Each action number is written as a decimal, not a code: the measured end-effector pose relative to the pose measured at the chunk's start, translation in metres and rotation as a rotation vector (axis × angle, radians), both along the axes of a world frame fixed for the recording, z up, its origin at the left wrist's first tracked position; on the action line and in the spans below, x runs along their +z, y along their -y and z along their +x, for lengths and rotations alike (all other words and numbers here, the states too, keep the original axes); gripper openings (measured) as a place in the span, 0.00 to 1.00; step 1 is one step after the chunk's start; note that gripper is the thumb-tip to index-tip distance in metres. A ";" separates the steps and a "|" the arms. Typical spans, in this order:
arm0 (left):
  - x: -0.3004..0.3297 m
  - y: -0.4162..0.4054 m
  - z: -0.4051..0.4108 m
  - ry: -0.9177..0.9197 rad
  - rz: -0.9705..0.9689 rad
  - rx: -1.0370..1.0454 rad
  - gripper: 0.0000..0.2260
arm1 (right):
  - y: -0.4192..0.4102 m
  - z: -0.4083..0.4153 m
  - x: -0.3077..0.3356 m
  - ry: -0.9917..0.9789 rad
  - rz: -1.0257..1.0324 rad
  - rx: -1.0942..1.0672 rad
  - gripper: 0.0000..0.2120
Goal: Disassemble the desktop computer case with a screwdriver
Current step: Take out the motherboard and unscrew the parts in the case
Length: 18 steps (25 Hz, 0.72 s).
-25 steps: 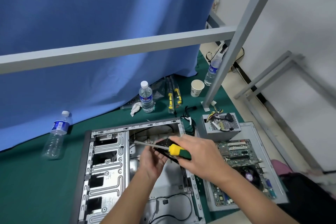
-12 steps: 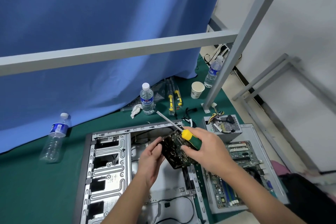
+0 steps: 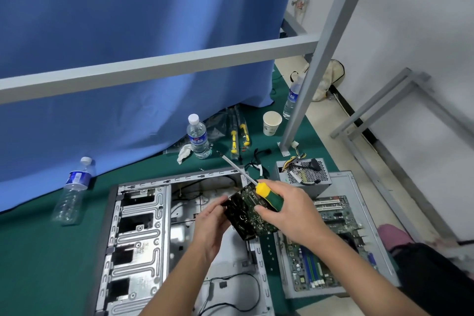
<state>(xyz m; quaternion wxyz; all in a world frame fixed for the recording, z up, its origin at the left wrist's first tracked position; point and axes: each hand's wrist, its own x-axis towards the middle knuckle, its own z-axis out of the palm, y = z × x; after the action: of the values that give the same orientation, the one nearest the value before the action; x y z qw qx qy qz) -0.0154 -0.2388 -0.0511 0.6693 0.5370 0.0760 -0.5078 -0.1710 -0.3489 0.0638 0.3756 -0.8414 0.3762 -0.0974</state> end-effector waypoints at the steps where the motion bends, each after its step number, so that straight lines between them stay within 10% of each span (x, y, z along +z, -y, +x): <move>1: 0.002 0.003 -0.005 -0.019 -0.011 -0.009 0.15 | 0.006 -0.005 0.000 0.007 0.005 0.002 0.28; 18: 0.010 0.056 -0.082 -0.192 -0.038 0.106 0.13 | 0.056 -0.073 0.002 0.002 -0.083 0.067 0.27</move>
<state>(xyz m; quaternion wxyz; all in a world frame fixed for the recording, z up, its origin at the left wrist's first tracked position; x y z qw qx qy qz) -0.0979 -0.2949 -0.0409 0.6951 0.4681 0.1584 -0.5221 -0.2438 -0.4051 0.0658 0.3435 -0.8683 0.3433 -0.1010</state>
